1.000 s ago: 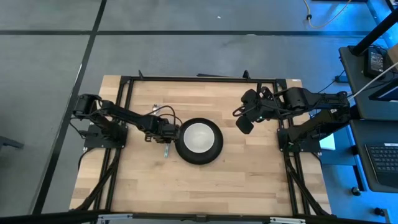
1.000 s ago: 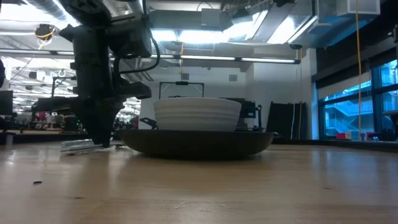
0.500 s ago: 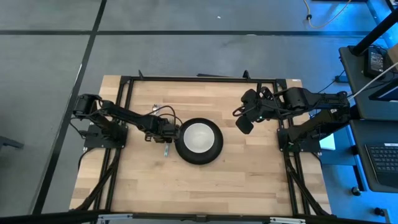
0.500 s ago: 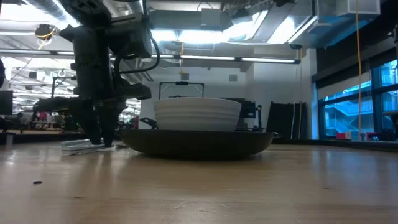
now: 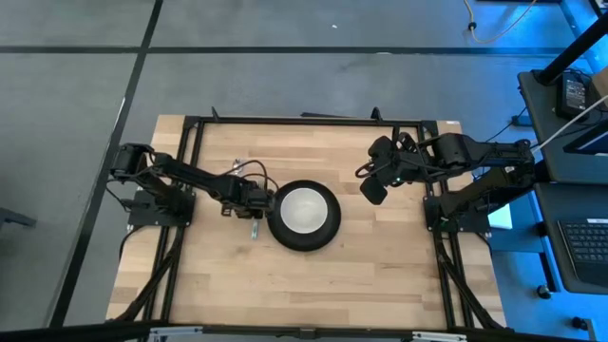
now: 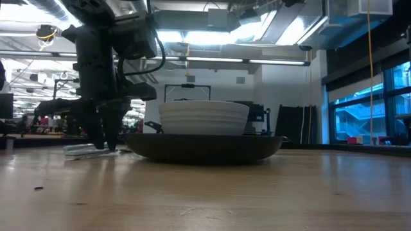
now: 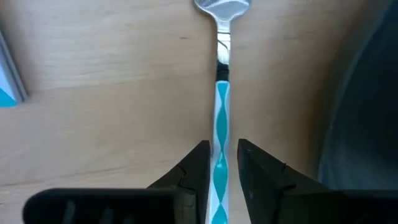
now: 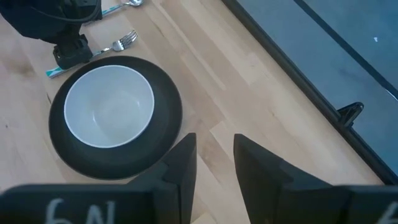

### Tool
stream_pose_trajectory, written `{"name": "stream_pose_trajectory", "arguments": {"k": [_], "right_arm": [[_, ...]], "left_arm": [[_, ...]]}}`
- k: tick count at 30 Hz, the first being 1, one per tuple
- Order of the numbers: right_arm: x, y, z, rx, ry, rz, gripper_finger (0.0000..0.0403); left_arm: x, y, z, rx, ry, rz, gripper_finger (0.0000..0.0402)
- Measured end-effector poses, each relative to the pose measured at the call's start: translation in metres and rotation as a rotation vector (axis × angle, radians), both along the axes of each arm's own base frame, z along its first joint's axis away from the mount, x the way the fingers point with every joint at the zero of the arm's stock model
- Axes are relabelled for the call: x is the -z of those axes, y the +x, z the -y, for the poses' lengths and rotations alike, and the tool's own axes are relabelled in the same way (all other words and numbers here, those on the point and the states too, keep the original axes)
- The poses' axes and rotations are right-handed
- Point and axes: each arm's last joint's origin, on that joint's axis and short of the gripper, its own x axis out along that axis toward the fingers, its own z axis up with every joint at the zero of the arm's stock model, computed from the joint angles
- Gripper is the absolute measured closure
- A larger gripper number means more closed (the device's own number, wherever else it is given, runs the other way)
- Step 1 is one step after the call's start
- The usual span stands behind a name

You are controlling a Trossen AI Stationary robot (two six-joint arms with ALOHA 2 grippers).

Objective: Set table place
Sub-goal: Put the spoon into the bowl

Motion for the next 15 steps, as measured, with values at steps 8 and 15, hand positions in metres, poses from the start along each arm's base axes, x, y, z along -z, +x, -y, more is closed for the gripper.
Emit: {"name": "stream_pose_trajectory", "arguments": {"k": [8, 15], "right_arm": [[0.0, 0.0, 0.0, 0.0, 0.0, -0.001, 0.0295], [0.0, 0.0, 0.0, 0.0, 0.0, -0.001, 0.0295]], "left_arm": [[-0.01, -0.006, -0.011, 0.003, 0.008, 0.008, 0.0327], [-0.031, -0.025, -0.019, -0.029, 0.009, -0.02, 0.0327]]}}
